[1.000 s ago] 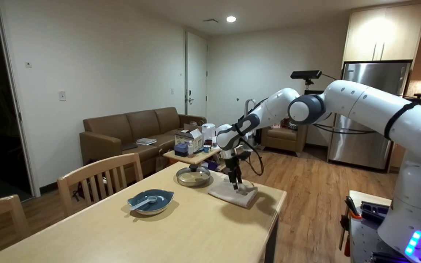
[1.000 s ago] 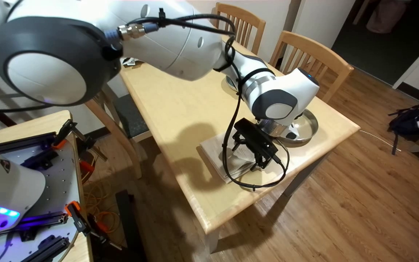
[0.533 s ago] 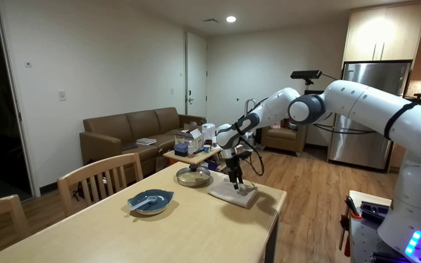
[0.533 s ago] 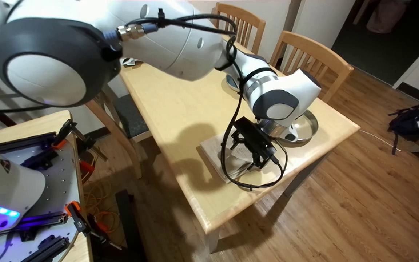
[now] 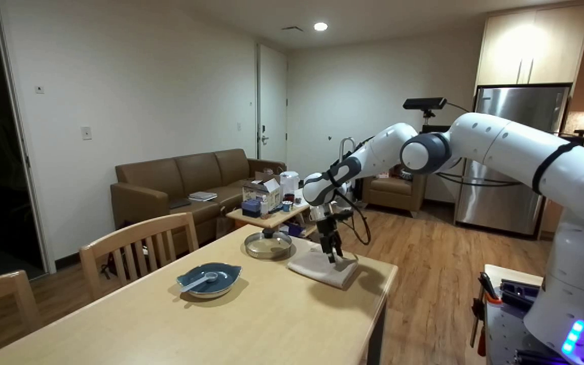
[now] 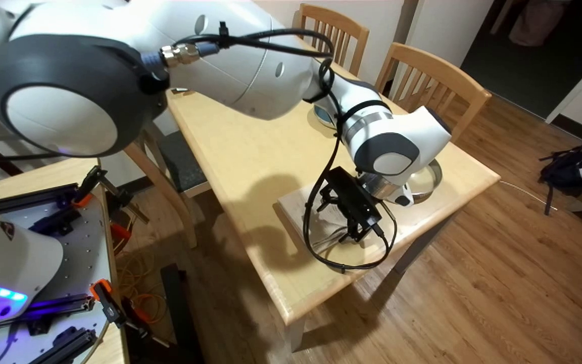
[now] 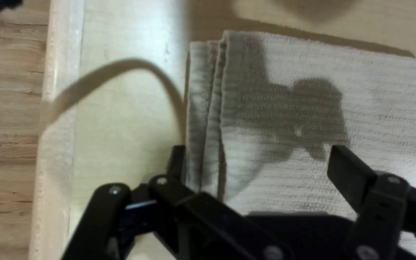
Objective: Unfold the towel
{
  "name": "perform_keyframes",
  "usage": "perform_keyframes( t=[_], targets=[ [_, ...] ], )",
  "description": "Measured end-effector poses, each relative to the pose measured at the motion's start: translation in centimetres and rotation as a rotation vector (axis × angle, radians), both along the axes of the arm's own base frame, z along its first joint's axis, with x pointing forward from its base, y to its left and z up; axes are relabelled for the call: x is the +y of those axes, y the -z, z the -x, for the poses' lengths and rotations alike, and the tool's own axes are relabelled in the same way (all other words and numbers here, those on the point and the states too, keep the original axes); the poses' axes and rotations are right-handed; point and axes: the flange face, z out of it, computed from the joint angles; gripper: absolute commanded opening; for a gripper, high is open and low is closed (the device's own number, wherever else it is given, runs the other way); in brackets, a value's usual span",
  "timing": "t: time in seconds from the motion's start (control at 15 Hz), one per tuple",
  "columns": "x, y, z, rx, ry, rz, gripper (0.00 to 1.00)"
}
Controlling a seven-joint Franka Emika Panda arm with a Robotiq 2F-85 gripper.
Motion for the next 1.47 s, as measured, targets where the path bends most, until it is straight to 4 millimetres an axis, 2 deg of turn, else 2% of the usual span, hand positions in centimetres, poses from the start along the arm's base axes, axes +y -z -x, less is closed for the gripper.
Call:
perform_keyframes(
  t=[0.33, 1.47],
  targets=[
    [-0.9, -1.2, -0.3, -0.009, 0.050, 0.048, 1.00],
    [0.6, -0.6, -0.5, -0.020, -0.067, -0.033, 1.00]
  ],
)
